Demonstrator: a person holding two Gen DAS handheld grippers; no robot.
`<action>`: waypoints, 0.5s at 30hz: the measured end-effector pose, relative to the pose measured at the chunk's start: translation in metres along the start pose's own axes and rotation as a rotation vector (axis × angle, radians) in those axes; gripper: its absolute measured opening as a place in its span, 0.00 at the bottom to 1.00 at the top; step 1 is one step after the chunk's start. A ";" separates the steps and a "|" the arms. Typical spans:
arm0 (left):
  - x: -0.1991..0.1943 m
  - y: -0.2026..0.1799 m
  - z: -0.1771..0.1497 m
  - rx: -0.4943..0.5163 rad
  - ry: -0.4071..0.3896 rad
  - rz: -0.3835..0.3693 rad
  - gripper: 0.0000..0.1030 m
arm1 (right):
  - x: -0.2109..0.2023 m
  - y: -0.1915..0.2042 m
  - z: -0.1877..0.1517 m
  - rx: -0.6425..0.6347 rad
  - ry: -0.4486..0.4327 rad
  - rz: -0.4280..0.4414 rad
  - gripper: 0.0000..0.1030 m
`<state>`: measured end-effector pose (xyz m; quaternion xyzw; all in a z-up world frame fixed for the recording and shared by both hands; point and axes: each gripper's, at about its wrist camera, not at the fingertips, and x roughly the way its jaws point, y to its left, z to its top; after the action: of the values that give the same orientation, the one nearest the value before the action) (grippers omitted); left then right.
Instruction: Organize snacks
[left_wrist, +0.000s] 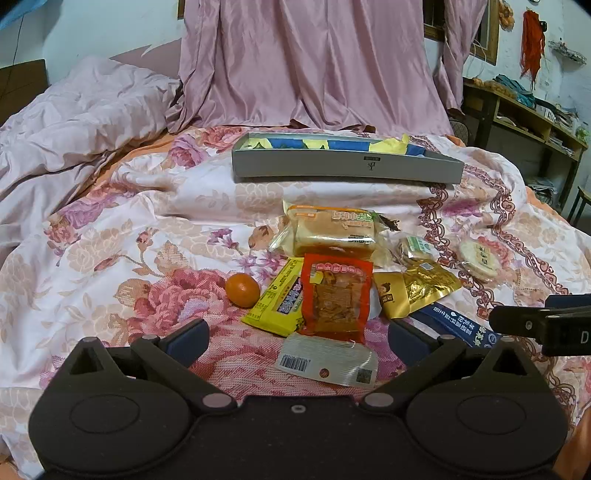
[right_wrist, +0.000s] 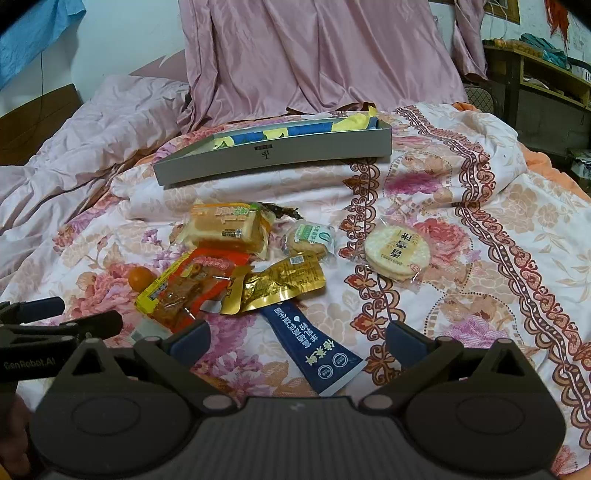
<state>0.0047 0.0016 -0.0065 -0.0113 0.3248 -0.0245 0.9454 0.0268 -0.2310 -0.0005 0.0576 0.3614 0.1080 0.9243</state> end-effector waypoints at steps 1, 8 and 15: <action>0.000 0.000 0.000 0.000 0.000 0.001 1.00 | 0.000 0.000 0.000 0.000 0.000 0.000 1.00; -0.001 0.001 0.000 -0.001 0.000 -0.003 1.00 | 0.001 0.000 0.000 0.001 0.000 -0.001 1.00; -0.001 0.001 0.001 -0.002 0.002 -0.002 1.00 | 0.001 -0.001 0.000 0.001 0.000 -0.001 1.00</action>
<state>0.0047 0.0029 -0.0059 -0.0124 0.3255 -0.0252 0.9451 0.0275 -0.2316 -0.0010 0.0580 0.3617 0.1072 0.9243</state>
